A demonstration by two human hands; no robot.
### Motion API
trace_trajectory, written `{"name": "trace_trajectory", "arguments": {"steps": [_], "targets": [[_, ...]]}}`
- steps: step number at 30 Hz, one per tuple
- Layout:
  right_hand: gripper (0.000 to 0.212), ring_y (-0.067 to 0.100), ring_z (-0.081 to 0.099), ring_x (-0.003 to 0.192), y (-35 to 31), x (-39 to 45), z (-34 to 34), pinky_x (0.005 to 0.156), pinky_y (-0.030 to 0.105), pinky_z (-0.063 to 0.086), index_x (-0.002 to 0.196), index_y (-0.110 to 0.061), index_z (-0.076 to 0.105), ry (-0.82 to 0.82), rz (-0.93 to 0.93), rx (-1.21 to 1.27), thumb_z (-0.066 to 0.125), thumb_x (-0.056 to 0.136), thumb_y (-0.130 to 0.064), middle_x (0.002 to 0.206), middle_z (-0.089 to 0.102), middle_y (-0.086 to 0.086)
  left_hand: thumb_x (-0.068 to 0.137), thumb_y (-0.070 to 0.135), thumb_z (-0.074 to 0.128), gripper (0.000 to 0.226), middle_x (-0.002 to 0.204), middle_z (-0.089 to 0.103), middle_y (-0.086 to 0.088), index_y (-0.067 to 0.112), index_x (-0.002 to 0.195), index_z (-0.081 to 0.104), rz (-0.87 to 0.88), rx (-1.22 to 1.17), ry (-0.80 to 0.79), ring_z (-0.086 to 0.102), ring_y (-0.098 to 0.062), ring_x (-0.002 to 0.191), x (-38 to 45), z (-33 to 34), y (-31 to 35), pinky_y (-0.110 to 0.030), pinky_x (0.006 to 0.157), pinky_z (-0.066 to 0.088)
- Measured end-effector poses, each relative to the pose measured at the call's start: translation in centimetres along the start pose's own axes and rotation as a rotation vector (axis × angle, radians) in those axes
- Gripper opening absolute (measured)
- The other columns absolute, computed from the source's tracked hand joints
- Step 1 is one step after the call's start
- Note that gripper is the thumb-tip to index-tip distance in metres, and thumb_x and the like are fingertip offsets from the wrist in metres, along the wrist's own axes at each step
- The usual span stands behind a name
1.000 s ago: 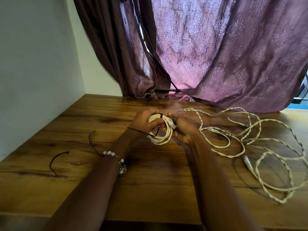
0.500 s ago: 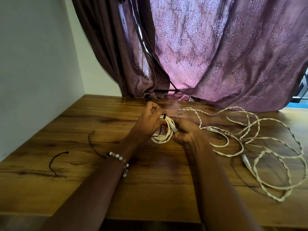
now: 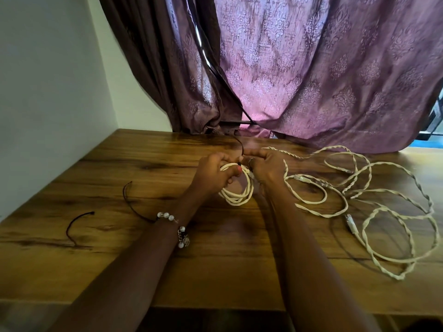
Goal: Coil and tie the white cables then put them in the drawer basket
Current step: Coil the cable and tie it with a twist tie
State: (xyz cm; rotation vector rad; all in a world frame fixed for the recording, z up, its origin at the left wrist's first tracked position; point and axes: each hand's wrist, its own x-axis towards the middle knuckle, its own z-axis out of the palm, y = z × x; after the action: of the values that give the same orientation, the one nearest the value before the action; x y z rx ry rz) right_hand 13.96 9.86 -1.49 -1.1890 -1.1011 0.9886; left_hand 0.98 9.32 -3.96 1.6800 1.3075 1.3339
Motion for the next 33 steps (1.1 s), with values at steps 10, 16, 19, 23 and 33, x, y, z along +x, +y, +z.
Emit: {"name": "trace_trajectory", "arguments": {"steps": [10,16,19,23,33], "targets": [[0.03,-0.007,0.06,0.05,-1.2,-1.0,0.4,0.048,0.009,0.044,0.106,-0.001,0.069,-0.042,-0.187,-0.067,0.07,0.077,0.008,0.082,0.071,0.009,0.085,0.015,0.068,0.015,0.057,0.063,0.001,0.01,0.098,0.072,-0.003,0.085,0.124,0.054,-0.003,0.042,0.2,0.2,-0.5,-0.028,0.057,0.052],[0.018,0.004,0.065,0.054,-1.2,-1.4,1.2,0.051,0.016,0.051,0.08,-0.003,0.069,-0.165,-0.17,0.045,0.065,0.078,0.015,0.058,0.068,-0.006,0.077,0.022,0.069,0.016,0.076,0.071,0.0,0.027,0.092,0.072,-0.033,-0.009,0.262,0.067,-0.025,0.071,0.3,0.0,-1.2,-0.037,0.068,0.056],[0.024,0.003,0.063,0.059,-0.6,-1.0,1.5,0.06,0.02,0.052,0.072,-0.011,0.069,-0.215,-0.246,-0.056,0.068,0.076,0.013,0.065,0.068,-0.003,0.084,0.003,0.064,0.016,0.079,0.069,-0.007,0.016,0.092,0.07,-0.146,-0.277,0.271,0.063,-0.018,0.067,0.5,-0.1,-0.8,-0.028,0.063,0.053],[0.024,0.017,0.062,0.082,0.7,-0.3,2.5,0.076,0.033,0.052,0.077,-0.03,0.075,-0.196,-0.448,-0.395,0.082,0.065,-0.01,0.088,0.068,0.002,0.09,-0.007,0.052,0.015,0.076,0.062,-0.013,-0.004,0.099,0.064,-0.354,-0.646,0.264,0.052,-0.013,0.05,1.0,-0.8,-0.3,-0.024,0.051,0.043],[0.024,0.015,0.052,0.104,0.4,-0.4,1.5,0.083,0.031,0.053,0.078,-0.016,0.078,-0.399,-0.443,-0.54,0.082,0.061,0.001,0.1,0.053,-0.009,0.083,-0.01,0.059,0.031,0.084,0.07,-0.016,-0.006,0.113,0.061,-0.372,-0.755,0.091,0.069,-0.021,0.064,0.4,-2.5,-0.4,-0.028,0.056,0.057]]}}
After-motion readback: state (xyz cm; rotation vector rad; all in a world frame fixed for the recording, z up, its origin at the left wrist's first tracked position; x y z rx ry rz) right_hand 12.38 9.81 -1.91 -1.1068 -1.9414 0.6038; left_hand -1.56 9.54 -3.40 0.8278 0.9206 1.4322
